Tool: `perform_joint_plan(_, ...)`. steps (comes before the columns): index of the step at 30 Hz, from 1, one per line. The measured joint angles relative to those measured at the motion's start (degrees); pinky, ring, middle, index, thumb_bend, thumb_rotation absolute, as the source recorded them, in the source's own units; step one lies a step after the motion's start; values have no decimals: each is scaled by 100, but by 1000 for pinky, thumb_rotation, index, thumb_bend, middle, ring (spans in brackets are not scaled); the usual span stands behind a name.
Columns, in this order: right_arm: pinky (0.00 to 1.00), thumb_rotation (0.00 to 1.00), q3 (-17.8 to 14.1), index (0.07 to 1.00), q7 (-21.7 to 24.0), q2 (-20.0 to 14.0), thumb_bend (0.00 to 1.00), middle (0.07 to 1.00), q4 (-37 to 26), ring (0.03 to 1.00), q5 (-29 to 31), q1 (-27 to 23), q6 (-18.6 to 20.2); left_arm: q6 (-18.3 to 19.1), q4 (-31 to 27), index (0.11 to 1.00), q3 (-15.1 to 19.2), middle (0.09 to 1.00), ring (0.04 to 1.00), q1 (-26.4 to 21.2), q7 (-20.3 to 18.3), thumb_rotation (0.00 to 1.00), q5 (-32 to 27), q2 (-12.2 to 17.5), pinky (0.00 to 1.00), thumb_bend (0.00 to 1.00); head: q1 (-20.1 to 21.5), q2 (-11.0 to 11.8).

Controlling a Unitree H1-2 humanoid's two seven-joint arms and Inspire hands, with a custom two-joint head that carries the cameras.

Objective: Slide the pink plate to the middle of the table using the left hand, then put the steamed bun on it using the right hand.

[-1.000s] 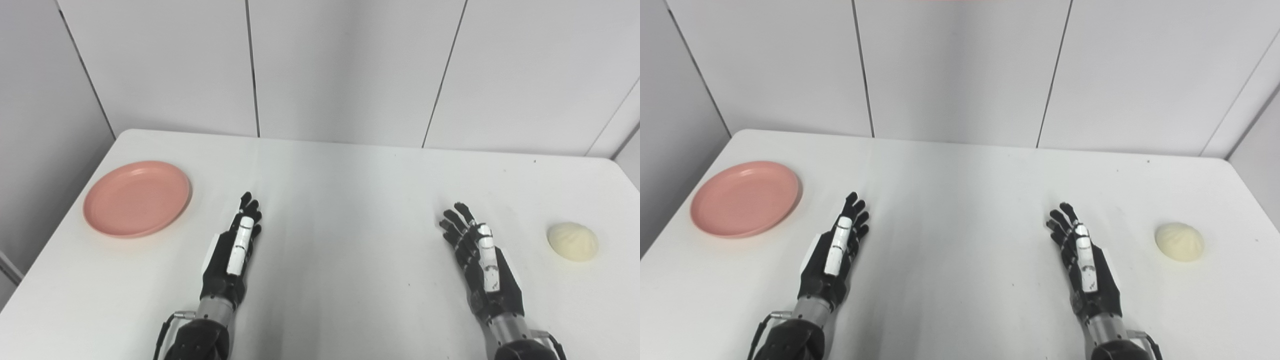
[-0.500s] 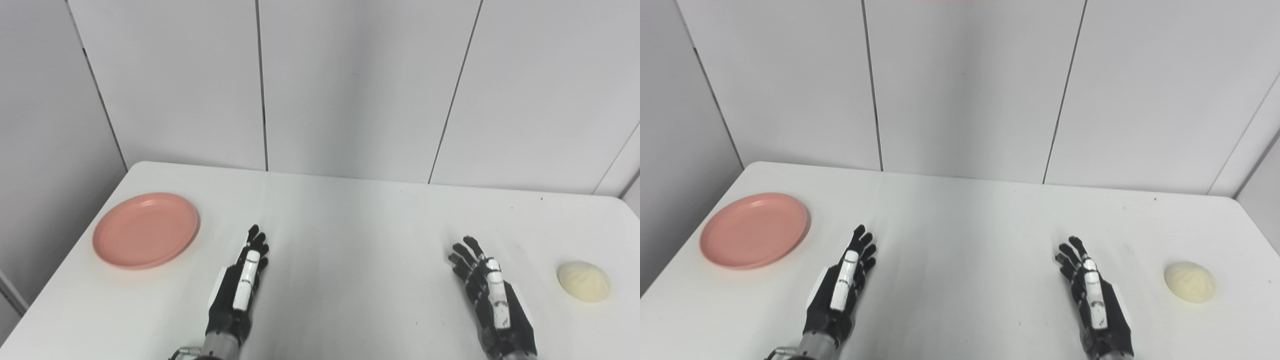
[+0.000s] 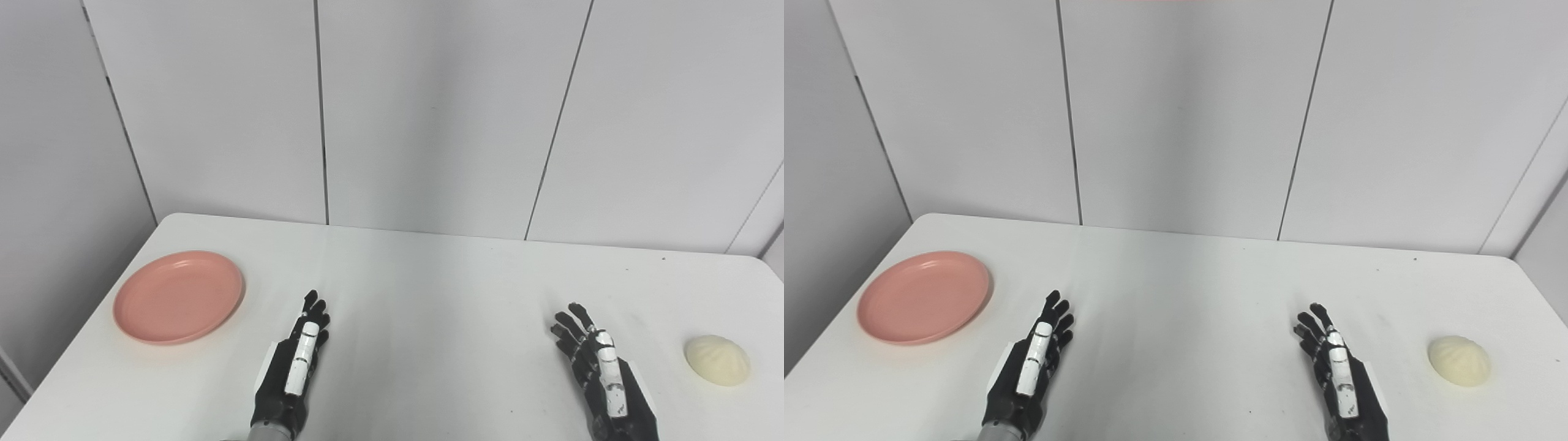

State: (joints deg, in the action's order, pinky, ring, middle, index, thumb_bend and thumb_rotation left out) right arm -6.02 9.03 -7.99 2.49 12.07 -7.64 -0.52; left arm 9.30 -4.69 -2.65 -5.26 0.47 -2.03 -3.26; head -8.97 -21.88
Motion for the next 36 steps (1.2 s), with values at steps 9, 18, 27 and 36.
perform_joint_plan(9,949,971,1,931,-21,11,762,900,-20,891,-2,2,-1,-110,46,1000,112,989,962,-9,-4,890,-81,-21,1000,624,62,-114)
perform_joint_plan(18,949,976,9,933,-57,15,773,897,-22,890,-59,0,-1,-20,-507,921,605,881,882,-431,12,886,-658,-63,847,728,106,-106)
perform_joint_plan(27,949,978,6,936,-86,17,773,892,-13,892,-93,-6,-1,126,-594,938,1205,822,859,-1273,26,862,-1053,493,812,775,70,-158)
perform_joint_plan(36,947,972,-3,931,-83,9,779,884,0,888,-69,-21,0,257,-389,922,1651,830,848,-1684,69,878,-1275,931,774,823,44,-185)
